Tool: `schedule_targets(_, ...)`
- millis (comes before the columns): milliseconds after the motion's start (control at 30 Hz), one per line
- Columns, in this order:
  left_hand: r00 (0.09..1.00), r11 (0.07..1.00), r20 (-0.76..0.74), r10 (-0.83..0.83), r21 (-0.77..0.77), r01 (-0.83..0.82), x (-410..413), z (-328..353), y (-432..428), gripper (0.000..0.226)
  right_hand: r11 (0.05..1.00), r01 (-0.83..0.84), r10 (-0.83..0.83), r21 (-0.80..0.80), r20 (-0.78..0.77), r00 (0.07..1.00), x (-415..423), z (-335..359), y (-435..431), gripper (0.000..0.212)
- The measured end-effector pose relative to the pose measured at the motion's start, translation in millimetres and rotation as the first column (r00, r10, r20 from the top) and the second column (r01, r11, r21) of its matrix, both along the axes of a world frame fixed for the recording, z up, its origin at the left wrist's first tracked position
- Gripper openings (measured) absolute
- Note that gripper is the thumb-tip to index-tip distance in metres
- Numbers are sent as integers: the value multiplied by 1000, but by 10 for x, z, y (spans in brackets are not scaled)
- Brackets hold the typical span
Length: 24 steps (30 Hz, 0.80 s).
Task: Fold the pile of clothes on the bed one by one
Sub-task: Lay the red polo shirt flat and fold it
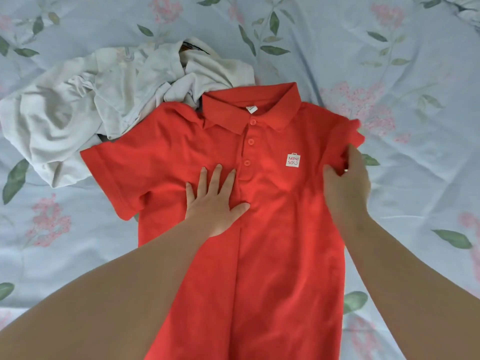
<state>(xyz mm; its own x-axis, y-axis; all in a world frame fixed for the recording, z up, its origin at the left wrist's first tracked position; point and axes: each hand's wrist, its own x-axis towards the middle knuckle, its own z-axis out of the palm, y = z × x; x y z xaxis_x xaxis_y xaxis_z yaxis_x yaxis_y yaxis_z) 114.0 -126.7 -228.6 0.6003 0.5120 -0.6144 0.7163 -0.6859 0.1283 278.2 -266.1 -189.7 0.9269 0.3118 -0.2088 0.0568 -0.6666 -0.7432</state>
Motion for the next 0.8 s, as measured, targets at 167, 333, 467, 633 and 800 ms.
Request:
schedule_targets(167, 1000, 999, 0, 12, -36, -12, -20, 18, 55, 65, 956, -278, 287, -92, 94, 953, -202, -53, 223, 34)
schedule_targets(333, 1000, 999, 3, 15, -33, -14, -30, -22, 44, 61, 985, -164, 154, -55, -160, 975, -176, -202, 185, 62)
schedule_targets(467, 1000, 1000, 2, 17, -22, -17, -35, -24, 44, 62, 906, -354, 315, -231, -191, 930, -249, -167, 195, 56)
schedule_targets(633, 1000, 1000, 9, 17, 16, -17, -31, -16, -3, 62, 983, -158, 152, -95, -72, 986, -111, -104, 56, 20)
schedule_targets(800, 997, 992, 32, 63, 108, -66, 12, -18, -119, 60, 860, 486, -508, -153, -173, 844, 254, -13, -626, 26)
